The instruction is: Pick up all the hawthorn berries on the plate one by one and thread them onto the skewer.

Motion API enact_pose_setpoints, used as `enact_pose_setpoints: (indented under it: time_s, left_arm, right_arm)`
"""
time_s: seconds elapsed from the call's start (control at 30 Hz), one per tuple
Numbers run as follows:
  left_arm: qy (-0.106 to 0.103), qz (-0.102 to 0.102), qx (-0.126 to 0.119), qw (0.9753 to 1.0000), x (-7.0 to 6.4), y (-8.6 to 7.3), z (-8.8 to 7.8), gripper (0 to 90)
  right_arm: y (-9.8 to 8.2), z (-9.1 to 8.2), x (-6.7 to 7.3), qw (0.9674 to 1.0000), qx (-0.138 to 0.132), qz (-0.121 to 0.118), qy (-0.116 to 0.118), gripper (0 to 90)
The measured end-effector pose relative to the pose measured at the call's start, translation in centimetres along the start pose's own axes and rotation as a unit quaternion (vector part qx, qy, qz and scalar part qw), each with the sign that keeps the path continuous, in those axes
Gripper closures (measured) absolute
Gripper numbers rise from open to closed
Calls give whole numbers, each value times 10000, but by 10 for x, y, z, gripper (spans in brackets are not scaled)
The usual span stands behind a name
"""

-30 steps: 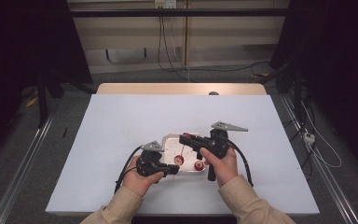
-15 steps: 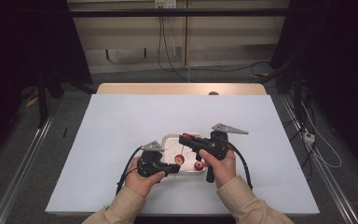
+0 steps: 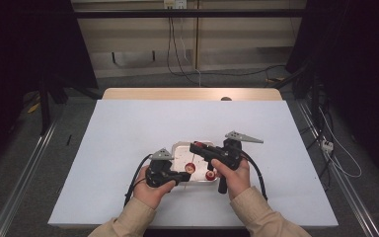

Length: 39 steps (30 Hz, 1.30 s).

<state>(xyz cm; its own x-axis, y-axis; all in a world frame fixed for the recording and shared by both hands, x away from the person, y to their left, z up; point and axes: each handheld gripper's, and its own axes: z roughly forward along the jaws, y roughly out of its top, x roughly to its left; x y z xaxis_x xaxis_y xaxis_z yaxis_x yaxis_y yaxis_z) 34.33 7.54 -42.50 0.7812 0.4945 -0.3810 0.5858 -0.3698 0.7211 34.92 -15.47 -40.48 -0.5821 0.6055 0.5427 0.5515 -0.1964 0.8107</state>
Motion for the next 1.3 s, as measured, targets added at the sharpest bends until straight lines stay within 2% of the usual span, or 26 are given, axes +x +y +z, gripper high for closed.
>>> enact_pose_setpoints:
  time_s: [0.1,0.13,0.2,0.23,0.3,0.33,0.37,0.43,0.47,0.53,0.57,0.67,0.7,0.73,0.77,0.8,0.87,0.9,0.93,0.97,1.0,1.07,1.17,1.27,1.3]
  left_arm:
    - [-24,9,-95,10000,-1,2,-3,900]
    - [-107,-14,-97,9999,-1,2,-3,900]
    - [-19,-2,-103,9999,0,1,-3,900]
    - [-93,-58,-98,9999,0,2,-1,900]
    - [-18,-22,-100,9999,-1,2,0,900]
    - [-115,-33,-39,9999,0,2,0,900]
    - [-22,-20,-80,10000,0,2,1,900]
    - [-83,-17,-39,10000,-1,2,0,900]
    - [-20,-26,-114,9999,-1,1,0,900]
    - [-54,-13,-83,10000,0,2,-2,900]
    - [-53,9,-167,9998,-1,2,-3,900]
    - [-6,18,-152,9999,0,4,-3,900]
    - [-82,25,-84,9999,-1,4,-2,900]
    - [8,106,10,9999,-3,4,0,900]
    - [65,157,-12,9999,-4,4,0,900]
    - [27,106,-78,9999,-4,4,-1,900]
    - [99,160,-105,9998,-4,7,-4,900]
    - [94,160,-99,9998,-5,7,-5,900]
    - [153,192,-72,9997,-5,7,-5,900]
    - [172,231,-76,9996,-4,6,-4,900]
    - [143,216,-41,9997,-4,6,-3,900]
    - [192,243,-81,9995,-3,4,-2,900]
    - [146,258,-64,9995,-2,4,-2,896]
    - [83,302,-84,9995,-1,2,-1,875]
    - [147,310,-107,9994,-2,1,0,846]
  right_arm:
    - [-1,0,0,10000,46,33,36,737]
    - [-2,0,-1,10000,52,50,56,737]
    - [-3,0,-1,10000,46,37,40,737]
    - [-3,1,-1,10000,72,23,47,737]
    - [-4,1,1,9999,82,-10,63,737]
    - [-5,2,1,9999,106,-5,73,737]
    - [-5,2,2,9999,142,-15,83,737]
    - [-6,2,1,9999,118,26,85,736]
    - [-7,2,1,9999,136,26,104,737]
    - [-9,2,-1,9999,107,70,80,737]
    - [-10,2,-1,9999,121,23,89,736]
    - [-10,0,-3,9999,73,125,43,735]
    - [-10,0,-4,9998,30,214,-23,734]
    - [-9,0,-3,9998,98,167,-16,734]
    - [-9,1,-1,9998,212,13,-41,732]
    - [-9,1,0,9998,192,-52,-75,726]
    - [-6,0,-1,9999,102,20,-84,694]
    - [-4,0,-1,9999,116,32,-123,629]
    - [-2,0,-1,9997,119,146,-147,619]
    - [0,0,0,9998,92,156,-77,665]
    - [1,0,0,9999,93,117,-66,650]
    - [3,1,1,9997,-3,236,-57,627]
    - [3,3,2,9997,88,215,-81,726]
    - [4,4,1,9995,231,145,-148,732]
    - [5,3,0,9993,279,197,-139,732]
